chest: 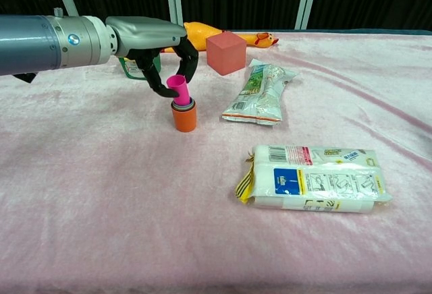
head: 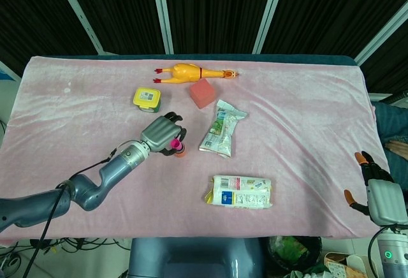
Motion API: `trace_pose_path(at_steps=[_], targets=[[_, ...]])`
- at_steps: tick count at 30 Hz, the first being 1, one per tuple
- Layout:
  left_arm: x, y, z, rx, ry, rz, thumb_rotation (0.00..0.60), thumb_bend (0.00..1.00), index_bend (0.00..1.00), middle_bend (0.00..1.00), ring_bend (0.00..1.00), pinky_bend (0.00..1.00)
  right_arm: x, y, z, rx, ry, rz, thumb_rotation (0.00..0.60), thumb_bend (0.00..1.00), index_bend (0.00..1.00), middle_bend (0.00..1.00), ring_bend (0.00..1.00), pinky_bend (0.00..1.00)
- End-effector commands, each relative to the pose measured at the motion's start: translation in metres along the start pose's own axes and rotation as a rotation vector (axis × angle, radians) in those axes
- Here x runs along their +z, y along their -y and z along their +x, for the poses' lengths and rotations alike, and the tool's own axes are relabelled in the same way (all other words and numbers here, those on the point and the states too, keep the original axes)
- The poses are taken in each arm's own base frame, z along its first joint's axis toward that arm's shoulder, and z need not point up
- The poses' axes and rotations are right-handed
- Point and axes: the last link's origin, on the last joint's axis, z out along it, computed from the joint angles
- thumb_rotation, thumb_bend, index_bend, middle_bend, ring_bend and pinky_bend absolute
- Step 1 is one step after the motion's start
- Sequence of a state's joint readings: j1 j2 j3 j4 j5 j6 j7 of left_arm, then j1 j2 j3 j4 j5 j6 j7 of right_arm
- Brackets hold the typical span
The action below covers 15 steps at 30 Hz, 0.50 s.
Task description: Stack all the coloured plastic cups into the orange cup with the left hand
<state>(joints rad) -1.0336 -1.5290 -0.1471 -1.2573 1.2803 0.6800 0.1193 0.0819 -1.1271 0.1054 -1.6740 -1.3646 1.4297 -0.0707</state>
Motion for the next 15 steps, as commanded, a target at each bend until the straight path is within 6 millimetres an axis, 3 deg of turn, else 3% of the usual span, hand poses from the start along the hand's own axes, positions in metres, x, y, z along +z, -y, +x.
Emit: trace_pose_path(at_steps=[1, 5, 8, 15], targets=[[0.0, 0.001, -0.001, 0.001, 0.009, 0.001, 0.6, 0.28, 0.42, 0.48, 0.14, 0.14, 0.0, 0.0, 0.0, 0.0, 0.0, -0.001, 0.6, 0.26, 0.04, 0.05, 0.16, 0.21], [-0.001, 0.001, -0.001, 0.002, 0.015, 0.001, 0.6, 0.17, 0.28, 0.31, 0.1, 0.12, 0.0, 0.0, 0.0, 0.0, 0.0, -0.002, 0.6, 0.26, 0.04, 0.05, 0.16, 0.21], [-0.003, 0.002, 0.001, 0.001, 0.012, -0.001, 0.6, 0.16, 0.21, 0.23, 0.07, 0.11, 0.0, 0.0, 0.0, -0.001, 0.0, -0.002, 0.6, 0.26, 0.04, 0.05, 0.16, 0.21], [-0.018, 0.01, 0.019, -0.001, -0.041, 0.013, 0.6, 0.16, 0.19, 0.21, 0.07, 0.11, 0.001, -0.001, 0.0, 0.0, -0.001, -0.004, 0.6, 0.26, 0.04, 0.05, 0.16, 0.21]])
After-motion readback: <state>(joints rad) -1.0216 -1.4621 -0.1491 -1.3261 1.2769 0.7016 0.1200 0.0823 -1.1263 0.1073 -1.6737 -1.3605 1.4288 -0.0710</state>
